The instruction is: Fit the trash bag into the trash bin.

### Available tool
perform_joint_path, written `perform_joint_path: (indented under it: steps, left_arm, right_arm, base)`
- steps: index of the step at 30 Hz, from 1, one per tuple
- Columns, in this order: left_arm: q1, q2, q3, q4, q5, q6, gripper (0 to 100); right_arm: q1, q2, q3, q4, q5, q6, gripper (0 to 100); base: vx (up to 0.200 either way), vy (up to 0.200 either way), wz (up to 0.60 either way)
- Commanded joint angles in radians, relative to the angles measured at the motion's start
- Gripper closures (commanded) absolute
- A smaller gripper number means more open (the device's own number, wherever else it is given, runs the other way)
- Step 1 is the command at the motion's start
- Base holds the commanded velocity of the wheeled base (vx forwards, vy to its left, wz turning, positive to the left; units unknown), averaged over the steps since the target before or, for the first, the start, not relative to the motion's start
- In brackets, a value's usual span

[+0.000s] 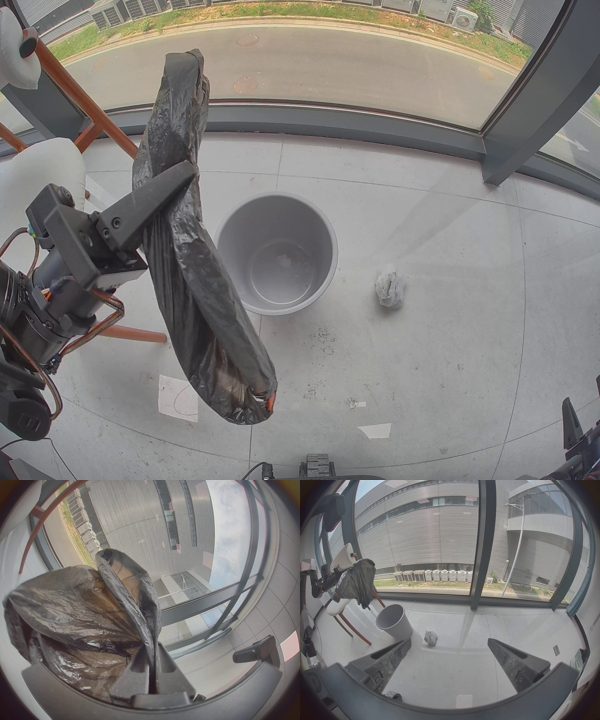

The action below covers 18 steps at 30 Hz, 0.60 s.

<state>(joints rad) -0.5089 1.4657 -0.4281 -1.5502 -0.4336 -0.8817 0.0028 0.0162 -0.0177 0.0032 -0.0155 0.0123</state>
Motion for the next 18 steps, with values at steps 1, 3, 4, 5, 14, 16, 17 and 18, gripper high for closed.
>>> perform_joint_path:
  steps: [1,3,4,5,14,16,17,18]
  left_arm:
    - [0.004,0.081,0.006,-0.021,-0.013,0.000,100]
    - [0.004,0.084,0.012,-0.021,-0.019,-0.002,100]
    - [0.004,0.084,0.015,-0.021,-0.022,-0.002,100]
    - [0.003,0.085,0.017,-0.021,-0.024,0.000,100]
    - [0.046,0.153,0.037,-0.021,-0.024,0.044,100]
    - [0.058,0.185,0.038,-0.021,-0.024,0.079,100]
    - [0.073,0.197,0.040,-0.021,-0.024,0.099,100]
    - [0.078,0.200,0.040,-0.021,-0.024,0.104,100]
  right_arm:
    - [0.000,-0.010,0.016,0.000,0.000,0.000,0]
    - [0.000,-0.010,0.016,0.000,0.000,0.000,0]
    - [0.000,-0.010,0.016,0.000,0.000,0.000,0]
    - [0.000,-0.010,0.016,0.000,0.000,0.000,0]
    - [0.000,-0.010,0.016,0.000,0.000,0.000,0]
    - [0.000,-0.010,0.016,0.000,0.000,0.000,0]
    - [0.000,-0.010,0.016,0.000,0.000,0.000,0]
    - [0.000,-0.010,0.018,0.000,0.000,0.000,0]
  base:
    - [0.000,0.000,0.00]
    - [0.000,0.000,0.00]
    - [0.000,0.000,0.00]
    - [0.000,0.000,0.00]
    - [0.000,0.000,0.00]
    - [0.000,0.000,0.00]
    - [0.000,0.000,0.00]
    - [0.000,0.000,0.00]
